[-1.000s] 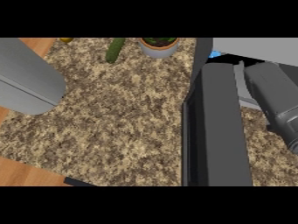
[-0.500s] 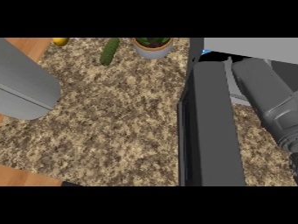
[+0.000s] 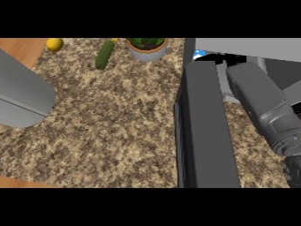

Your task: Pick up the milk, place it into the microwave and close the microwave

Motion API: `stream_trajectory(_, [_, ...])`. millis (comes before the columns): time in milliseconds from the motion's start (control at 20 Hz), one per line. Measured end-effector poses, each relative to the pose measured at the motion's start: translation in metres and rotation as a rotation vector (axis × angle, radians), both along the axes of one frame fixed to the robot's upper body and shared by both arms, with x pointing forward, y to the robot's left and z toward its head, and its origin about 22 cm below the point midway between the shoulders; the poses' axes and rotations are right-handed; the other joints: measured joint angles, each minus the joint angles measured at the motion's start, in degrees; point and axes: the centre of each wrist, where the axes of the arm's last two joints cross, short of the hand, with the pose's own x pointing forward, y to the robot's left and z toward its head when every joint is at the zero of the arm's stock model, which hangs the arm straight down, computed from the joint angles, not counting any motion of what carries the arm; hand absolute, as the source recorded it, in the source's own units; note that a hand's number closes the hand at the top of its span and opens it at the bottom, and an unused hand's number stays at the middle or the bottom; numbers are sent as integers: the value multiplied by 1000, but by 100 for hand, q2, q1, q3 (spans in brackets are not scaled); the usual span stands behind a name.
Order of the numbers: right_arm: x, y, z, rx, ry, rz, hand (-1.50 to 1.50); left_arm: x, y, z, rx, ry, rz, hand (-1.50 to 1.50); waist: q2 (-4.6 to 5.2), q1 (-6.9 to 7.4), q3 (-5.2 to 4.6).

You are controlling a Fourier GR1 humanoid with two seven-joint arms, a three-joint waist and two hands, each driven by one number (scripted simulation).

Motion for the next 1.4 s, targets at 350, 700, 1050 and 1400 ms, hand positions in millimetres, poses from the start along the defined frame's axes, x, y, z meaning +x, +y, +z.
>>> stream_trajectory(350, [-4, -15, -8, 36, 9, 14, -150, 3, -6, -12, -2, 18, -19, -150, -81, -176, -11])
stream_trajectory(700, [-14, -36, -29, 167, 57, 129, -150, 12, -31, -27, -23, 30, -143, -150, -188, -406, -15])
stream_trajectory(1050, [-35, -45, -68, 371, 106, 299, -150, 23, -50, -47, 4, 97, -281, -150, -279, -602, -20])
stream_trajectory(1400, [-67, -40, -119, 529, 163, 390, -150, 39, -79, -69, 66, 113, -340, -150, -377, -780, -30])
